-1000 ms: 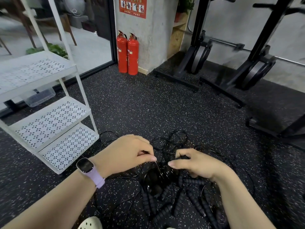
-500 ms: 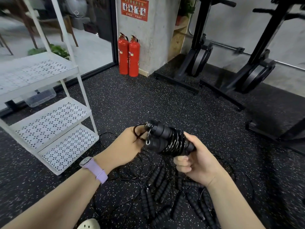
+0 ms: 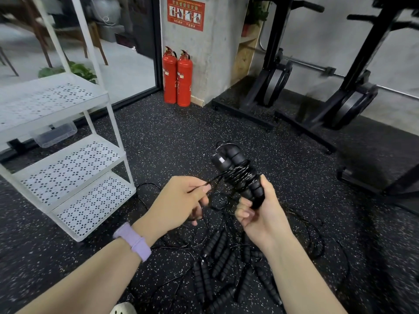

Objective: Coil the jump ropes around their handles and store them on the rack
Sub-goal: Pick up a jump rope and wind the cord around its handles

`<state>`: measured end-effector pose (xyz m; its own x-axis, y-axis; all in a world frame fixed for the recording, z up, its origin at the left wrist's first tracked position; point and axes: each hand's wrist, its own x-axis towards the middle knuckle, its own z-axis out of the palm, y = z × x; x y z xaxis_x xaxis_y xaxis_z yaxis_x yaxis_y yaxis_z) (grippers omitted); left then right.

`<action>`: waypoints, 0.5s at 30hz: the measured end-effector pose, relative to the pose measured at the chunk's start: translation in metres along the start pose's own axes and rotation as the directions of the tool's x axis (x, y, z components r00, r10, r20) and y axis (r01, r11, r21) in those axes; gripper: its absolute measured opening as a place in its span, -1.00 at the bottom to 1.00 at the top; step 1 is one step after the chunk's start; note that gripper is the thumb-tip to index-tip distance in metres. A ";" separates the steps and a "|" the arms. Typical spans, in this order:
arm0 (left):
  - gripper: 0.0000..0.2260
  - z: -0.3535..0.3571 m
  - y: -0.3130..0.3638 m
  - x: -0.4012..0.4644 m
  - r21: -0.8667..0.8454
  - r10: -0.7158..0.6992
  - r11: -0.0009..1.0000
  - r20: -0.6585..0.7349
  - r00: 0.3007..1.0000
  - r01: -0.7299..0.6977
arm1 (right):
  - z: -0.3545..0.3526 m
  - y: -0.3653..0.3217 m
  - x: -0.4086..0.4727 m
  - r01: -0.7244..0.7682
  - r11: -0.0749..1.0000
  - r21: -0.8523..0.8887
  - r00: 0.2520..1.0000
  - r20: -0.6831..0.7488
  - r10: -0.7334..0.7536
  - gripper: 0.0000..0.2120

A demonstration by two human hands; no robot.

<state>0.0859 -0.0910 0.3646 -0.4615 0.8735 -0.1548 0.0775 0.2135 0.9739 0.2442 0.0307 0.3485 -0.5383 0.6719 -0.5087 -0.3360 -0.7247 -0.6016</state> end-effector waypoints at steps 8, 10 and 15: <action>-0.75 0.007 -0.001 -0.003 0.063 0.020 0.998 -0.102 0.995 -0.013 | -0.008 0.008 0.009 0.218 0.905 -0.367 0.941 -0.167 -0.294 -0.59; -0.71 0.007 0.001 -0.005 0.063 0.039 0.997 -0.100 0.994 -0.033 | -0.006 0.009 0.008 0.234 0.869 -0.436 0.924 -0.178 -0.339 -0.57; -0.81 0.009 0.007 -0.014 -0.142 0.083 0.986 -0.014 0.996 -0.084 | -0.003 0.010 0.003 0.260 0.805 -0.534 0.895 -0.180 -0.408 -0.54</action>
<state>0.1007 -0.0983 0.3726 -0.4658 0.8820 -0.0713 -0.0103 0.0752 0.9971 0.2414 0.0257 0.3390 -0.2054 0.9248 -0.3203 0.0022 -0.3269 -0.9451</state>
